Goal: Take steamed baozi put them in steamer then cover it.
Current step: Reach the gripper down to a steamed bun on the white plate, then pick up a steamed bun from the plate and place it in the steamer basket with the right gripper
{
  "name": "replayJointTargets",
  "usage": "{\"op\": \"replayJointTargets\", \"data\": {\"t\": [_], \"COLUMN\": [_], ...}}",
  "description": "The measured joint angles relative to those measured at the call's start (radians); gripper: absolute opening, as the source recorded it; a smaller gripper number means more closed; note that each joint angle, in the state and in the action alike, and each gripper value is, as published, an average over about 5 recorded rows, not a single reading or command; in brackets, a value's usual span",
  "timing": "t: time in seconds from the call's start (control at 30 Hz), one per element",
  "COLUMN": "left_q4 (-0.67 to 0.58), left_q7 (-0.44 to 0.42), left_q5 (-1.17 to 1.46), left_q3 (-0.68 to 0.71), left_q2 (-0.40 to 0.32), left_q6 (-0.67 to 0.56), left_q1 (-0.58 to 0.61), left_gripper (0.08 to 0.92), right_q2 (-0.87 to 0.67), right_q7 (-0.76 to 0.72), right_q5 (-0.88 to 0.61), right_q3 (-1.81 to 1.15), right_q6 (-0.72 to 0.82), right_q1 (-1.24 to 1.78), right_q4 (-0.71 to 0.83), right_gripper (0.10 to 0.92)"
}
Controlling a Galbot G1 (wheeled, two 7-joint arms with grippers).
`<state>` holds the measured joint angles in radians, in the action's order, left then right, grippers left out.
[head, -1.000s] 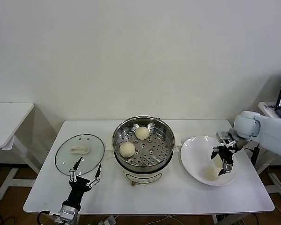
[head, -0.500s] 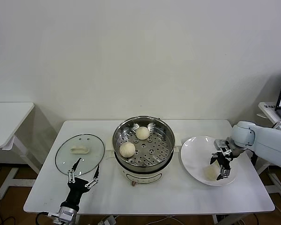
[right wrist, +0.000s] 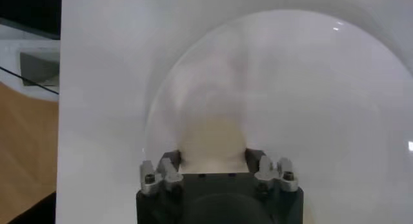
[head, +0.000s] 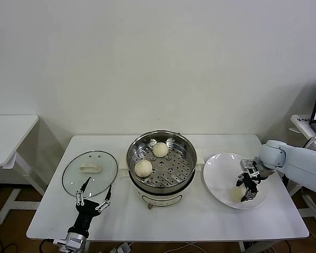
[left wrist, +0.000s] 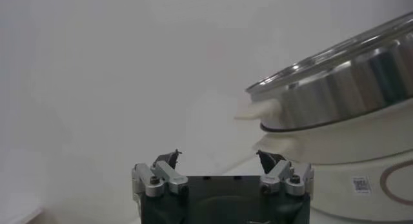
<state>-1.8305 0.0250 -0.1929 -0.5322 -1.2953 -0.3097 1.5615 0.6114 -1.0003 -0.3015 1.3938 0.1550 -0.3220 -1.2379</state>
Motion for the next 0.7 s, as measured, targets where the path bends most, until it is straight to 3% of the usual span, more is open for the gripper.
{"op": "replayJointTargets", "data": {"t": [0.37,0.7], "left_q4": [-0.011,-0.027], "left_q7": [0.0,-0.003], "left_q5": [-0.002,-0.004], "left_q3": [0.008,0.025], "left_q2": [0.004,-0.002], "left_q6": [0.001,0.002], "left_q1": [0.005,0.013], "left_gripper": [0.823,0.823], "right_q2": [0.041,0.166], "right_q7": [-0.079,-0.1], "right_q5": [-0.046,-0.018], "right_q3": [0.101,0.133], "right_q6": [-0.044,-0.212], "right_q1": [-0.289,-0.503], "right_q4": [-0.099,-0.228], "right_gripper": [0.645,0.645]}}
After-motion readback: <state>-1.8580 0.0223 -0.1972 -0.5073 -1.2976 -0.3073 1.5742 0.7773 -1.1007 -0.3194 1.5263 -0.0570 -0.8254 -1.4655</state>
